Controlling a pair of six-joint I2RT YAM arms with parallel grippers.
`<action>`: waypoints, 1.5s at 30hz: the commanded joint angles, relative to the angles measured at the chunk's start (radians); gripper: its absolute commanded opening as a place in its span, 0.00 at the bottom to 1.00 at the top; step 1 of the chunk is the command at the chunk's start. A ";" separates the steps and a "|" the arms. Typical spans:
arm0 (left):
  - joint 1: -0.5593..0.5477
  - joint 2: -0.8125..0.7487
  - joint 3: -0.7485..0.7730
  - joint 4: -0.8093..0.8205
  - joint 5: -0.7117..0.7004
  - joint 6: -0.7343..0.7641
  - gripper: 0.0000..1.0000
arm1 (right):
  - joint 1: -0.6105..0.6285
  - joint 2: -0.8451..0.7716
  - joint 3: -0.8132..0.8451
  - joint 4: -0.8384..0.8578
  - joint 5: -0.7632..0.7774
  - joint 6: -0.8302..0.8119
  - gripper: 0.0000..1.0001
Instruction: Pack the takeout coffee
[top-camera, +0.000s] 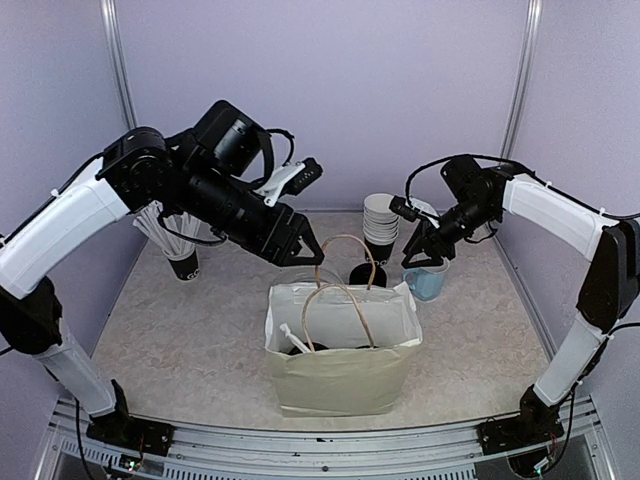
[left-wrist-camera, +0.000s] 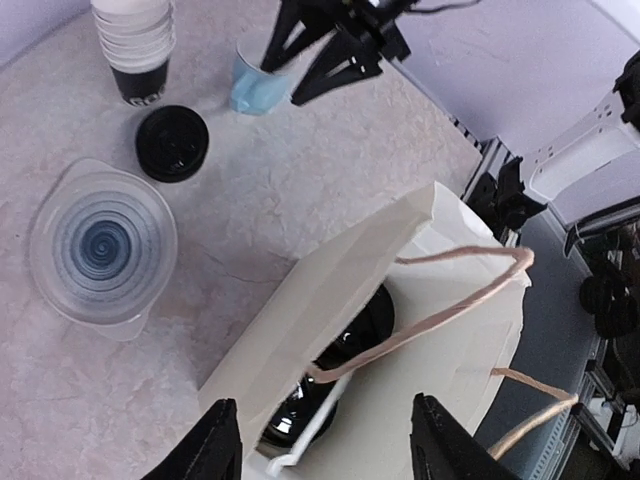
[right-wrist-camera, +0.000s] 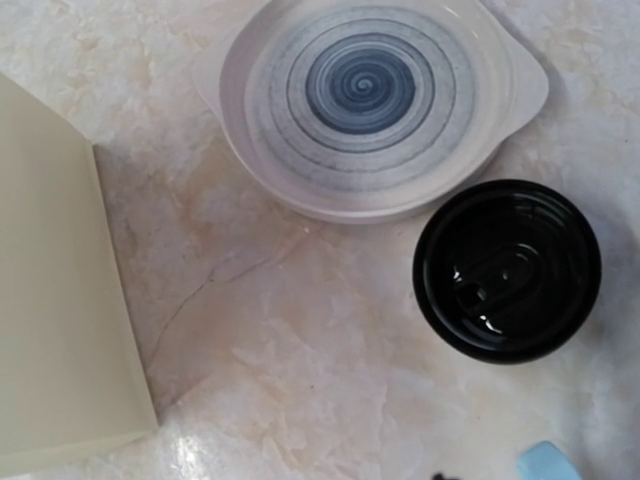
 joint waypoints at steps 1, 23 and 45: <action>0.106 -0.162 -0.067 0.085 -0.120 0.032 0.60 | -0.010 0.022 0.005 -0.008 -0.022 -0.007 0.48; 0.810 -0.198 -0.490 0.363 -0.374 0.046 0.48 | -0.010 0.015 -0.025 0.006 -0.016 -0.011 0.48; 0.862 0.013 -0.327 0.351 -0.587 0.007 0.32 | -0.010 0.023 0.009 0.002 -0.016 -0.015 0.47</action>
